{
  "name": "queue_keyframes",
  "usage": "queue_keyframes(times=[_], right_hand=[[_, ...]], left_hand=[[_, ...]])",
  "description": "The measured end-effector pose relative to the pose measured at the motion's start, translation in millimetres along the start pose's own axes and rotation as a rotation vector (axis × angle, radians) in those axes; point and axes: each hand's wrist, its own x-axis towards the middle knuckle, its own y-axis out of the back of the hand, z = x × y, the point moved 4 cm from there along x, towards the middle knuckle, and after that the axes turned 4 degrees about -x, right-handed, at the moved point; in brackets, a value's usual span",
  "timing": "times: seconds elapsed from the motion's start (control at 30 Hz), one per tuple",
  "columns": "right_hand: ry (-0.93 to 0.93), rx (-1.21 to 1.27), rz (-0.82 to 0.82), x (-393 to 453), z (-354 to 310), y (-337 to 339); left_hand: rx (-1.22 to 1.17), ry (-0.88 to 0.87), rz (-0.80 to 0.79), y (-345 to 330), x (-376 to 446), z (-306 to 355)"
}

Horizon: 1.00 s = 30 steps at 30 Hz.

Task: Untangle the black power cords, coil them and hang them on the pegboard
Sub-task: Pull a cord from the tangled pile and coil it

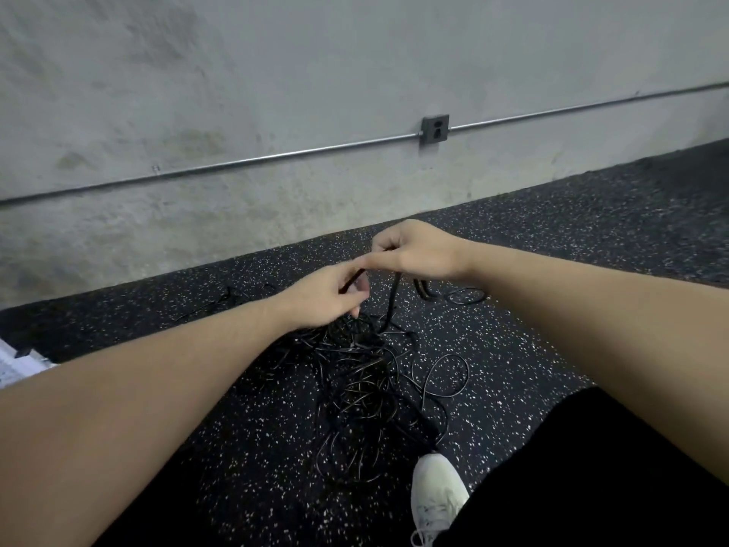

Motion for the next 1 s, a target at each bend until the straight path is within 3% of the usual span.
queue_keyframes(times=[0.17, 0.27, 0.37, 0.43, 0.53, 0.63, 0.73, 0.87, 1.0], right_hand=[[0.027, 0.234, 0.086, -18.3, 1.1, 19.9], [0.019, 0.29, 0.155, -29.0, 5.4, 32.0], [-0.066, 0.197, 0.253, -30.8, 28.6, 43.2], [-0.118, -0.004, 0.296, -32.2, 44.0, 49.6], [-0.232, -0.199, 0.155, -35.7, 63.2, 42.0], [-0.286, -0.157, -0.042, -35.7, 71.6, 25.3], [-0.186, -0.153, -0.063, -29.9, 53.4, 18.0], [-0.143, 0.081, -0.127, -29.1, 37.2, 13.3], [-0.112, -0.027, -0.099, -28.5, 29.1, 16.0]], left_hand=[[0.211, 0.107, -0.125, -15.7, -1.6, -41.9], [0.173, 0.133, -0.063, -13.1, 0.4, -48.8], [0.103, 0.145, 0.056, -7.1, 2.0, -51.0], [0.064, 0.158, 0.128, 0.3, 1.5, -51.6], [0.083, 0.123, 0.169, 8.0, 4.4, -32.3], [0.102, 0.033, 0.126, 4.6, 11.3, -0.5], [0.033, -0.014, 0.074, 2.2, 18.1, 24.2], [-0.024, -0.028, 0.029, -0.3, 21.0, 42.7], [-0.033, -0.044, -0.038, -5.7, 16.7, 41.1]])
